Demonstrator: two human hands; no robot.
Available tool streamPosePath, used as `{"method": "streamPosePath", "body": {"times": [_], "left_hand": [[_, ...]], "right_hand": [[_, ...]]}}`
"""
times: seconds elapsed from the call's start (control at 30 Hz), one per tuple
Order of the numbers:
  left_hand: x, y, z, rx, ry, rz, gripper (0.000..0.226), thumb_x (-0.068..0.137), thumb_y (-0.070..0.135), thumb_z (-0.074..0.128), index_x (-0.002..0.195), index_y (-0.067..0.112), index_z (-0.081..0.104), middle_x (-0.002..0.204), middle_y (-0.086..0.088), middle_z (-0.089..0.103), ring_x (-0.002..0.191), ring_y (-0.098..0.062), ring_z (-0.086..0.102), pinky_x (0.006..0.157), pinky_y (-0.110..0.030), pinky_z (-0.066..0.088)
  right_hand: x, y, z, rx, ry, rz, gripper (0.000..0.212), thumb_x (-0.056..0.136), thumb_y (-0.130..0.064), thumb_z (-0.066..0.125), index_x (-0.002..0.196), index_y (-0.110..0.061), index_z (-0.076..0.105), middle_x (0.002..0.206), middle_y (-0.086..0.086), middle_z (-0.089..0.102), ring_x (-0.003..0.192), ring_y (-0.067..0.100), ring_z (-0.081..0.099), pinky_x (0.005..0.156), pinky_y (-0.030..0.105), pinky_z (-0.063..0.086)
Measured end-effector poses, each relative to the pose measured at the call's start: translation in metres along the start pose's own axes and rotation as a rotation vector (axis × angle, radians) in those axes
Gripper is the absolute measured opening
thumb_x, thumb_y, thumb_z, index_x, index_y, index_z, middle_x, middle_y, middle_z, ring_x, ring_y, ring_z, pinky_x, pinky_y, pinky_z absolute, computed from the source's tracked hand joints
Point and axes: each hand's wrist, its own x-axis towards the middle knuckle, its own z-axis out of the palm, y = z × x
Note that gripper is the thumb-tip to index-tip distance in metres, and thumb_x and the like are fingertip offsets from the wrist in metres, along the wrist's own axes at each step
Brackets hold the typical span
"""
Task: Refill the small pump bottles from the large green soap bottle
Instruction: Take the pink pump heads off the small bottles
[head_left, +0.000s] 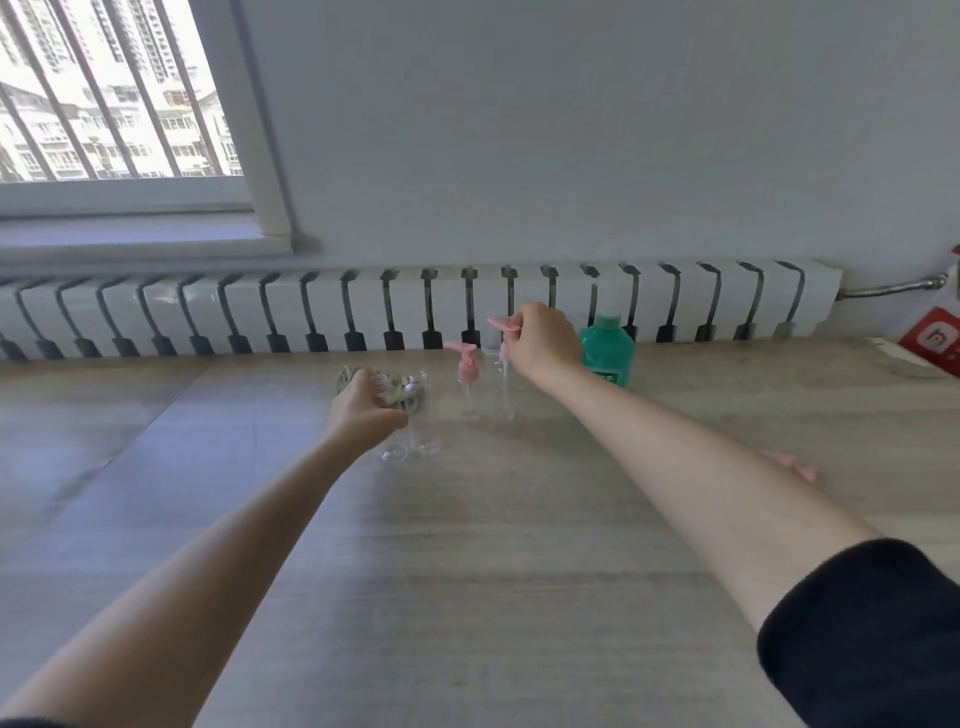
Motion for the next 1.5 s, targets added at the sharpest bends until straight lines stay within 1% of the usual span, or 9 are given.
{"method": "streamPosePath", "body": {"times": [0.13, 0.23, 0.4, 0.6, 0.77, 0.97, 1.13, 1.33, 1.5], "left_hand": [[-0.001, 0.004, -0.006, 0.021, 0.018, 0.010, 0.069, 0.069, 0.002, 0.068, 0.131, 0.013, 0.041, 0.121, -0.012, 0.050, 0.101, -0.027, 0.056, 0.079, -0.037, 0.052], [-0.006, 0.019, -0.012, 0.077, 0.133, 0.075, 0.080, 0.071, 0.006, 0.066, 0.141, 0.010, 0.028, 0.137, -0.013, 0.033, 0.116, -0.026, 0.044, 0.097, -0.034, 0.044], [-0.038, 0.077, -0.006, 0.055, 0.376, 0.439, 0.062, 0.077, 0.002, 0.057, 0.135, 0.009, 0.037, 0.138, -0.008, 0.036, 0.123, -0.019, 0.040, 0.098, -0.029, 0.037], [-0.063, 0.119, 0.045, 0.150, -0.316, 0.387, 0.064, 0.082, 0.037, 0.070, 0.133, 0.012, 0.041, 0.113, -0.004, 0.059, 0.096, -0.015, 0.060, 0.077, -0.024, 0.049], [-0.051, 0.118, 0.070, 0.305, -0.127, 0.499, 0.046, 0.078, 0.028, 0.075, 0.118, 0.012, 0.059, 0.105, -0.003, 0.068, 0.084, -0.011, 0.061, 0.073, -0.022, 0.049], [-0.056, 0.118, 0.083, 0.430, -0.130, 0.648, 0.043, 0.080, 0.025, 0.073, 0.121, 0.019, 0.061, 0.109, 0.004, 0.066, 0.097, -0.013, 0.061, 0.089, -0.033, 0.050], [-0.054, 0.120, 0.087, 0.355, -0.308, 0.585, 0.041, 0.081, 0.019, 0.072, 0.119, 0.010, 0.061, 0.113, -0.001, 0.065, 0.097, -0.014, 0.061, 0.088, -0.025, 0.048], [-0.045, 0.117, 0.086, 0.430, -0.376, 0.556, 0.047, 0.079, 0.020, 0.075, 0.122, 0.011, 0.059, 0.111, -0.001, 0.064, 0.096, -0.011, 0.058, 0.092, -0.025, 0.046], [-0.048, 0.119, 0.090, 0.533, -0.321, 0.612, 0.049, 0.074, 0.021, 0.079, 0.119, 0.020, 0.061, 0.109, 0.004, 0.064, 0.092, -0.008, 0.056, 0.088, -0.025, 0.046]], "right_hand": [[-0.002, 0.006, -0.010, 0.035, 0.047, 0.004, 0.017, 0.095, -0.019, 0.046, 0.102, -0.009, 0.059, 0.093, 0.003, 0.066, 0.075, 0.018, 0.060, 0.052, 0.024, 0.037], [-0.007, 0.005, -0.022, 0.046, 0.074, 0.002, 0.018, 0.095, -0.021, 0.044, 0.100, -0.010, 0.058, 0.088, 0.002, 0.065, 0.069, 0.017, 0.057, 0.048, 0.024, 0.034], [-0.012, 0.006, -0.041, 0.111, 0.087, 0.016, 0.020, 0.095, -0.023, 0.038, 0.101, -0.014, 0.056, 0.086, -0.002, 0.067, 0.075, 0.016, 0.062, 0.057, 0.028, 0.047], [-0.027, 0.004, -0.064, 0.356, -0.004, -0.056, 0.011, 0.095, -0.018, 0.044, 0.094, -0.011, 0.053, 0.081, 0.001, 0.068, 0.077, 0.017, 0.066, 0.076, 0.035, 0.055], [-0.042, 0.019, -0.093, 0.486, -0.150, 0.088, 0.033, 0.094, -0.031, 0.052, 0.070, -0.012, 0.063, 0.066, 0.001, 0.068, 0.063, 0.018, 0.067, 0.068, 0.032, 0.058], [-0.042, 0.044, -0.103, 0.478, -0.420, 0.262, 0.037, 0.084, -0.039, 0.069, 0.109, -0.016, 0.054, 0.050, -0.003, 0.065, 0.044, 0.006, 0.060, 0.049, 0.017, 0.052], [-0.051, 0.052, -0.097, 0.214, -0.351, -0.022, 0.036, 0.087, -0.041, 0.064, 0.064, -0.019, 0.046, 0.058, -0.002, 0.060, 0.047, -0.005, 0.055, 0.055, 0.013, 0.038], [-0.057, 0.071, -0.108, 0.228, -0.460, -0.254, 0.031, 0.080, -0.026, 0.074, 0.108, -0.018, 0.064, 0.096, -0.012, 0.061, 0.085, -0.002, 0.057, 0.068, 0.007, 0.040], [-0.047, 0.072, -0.106, 0.118, -0.586, 0.000, 0.067, 0.093, -0.059, 0.033, 0.099, -0.001, 0.066, 0.081, 0.004, 0.062, 0.069, 0.012, 0.055, 0.069, 0.024, 0.041]]}}
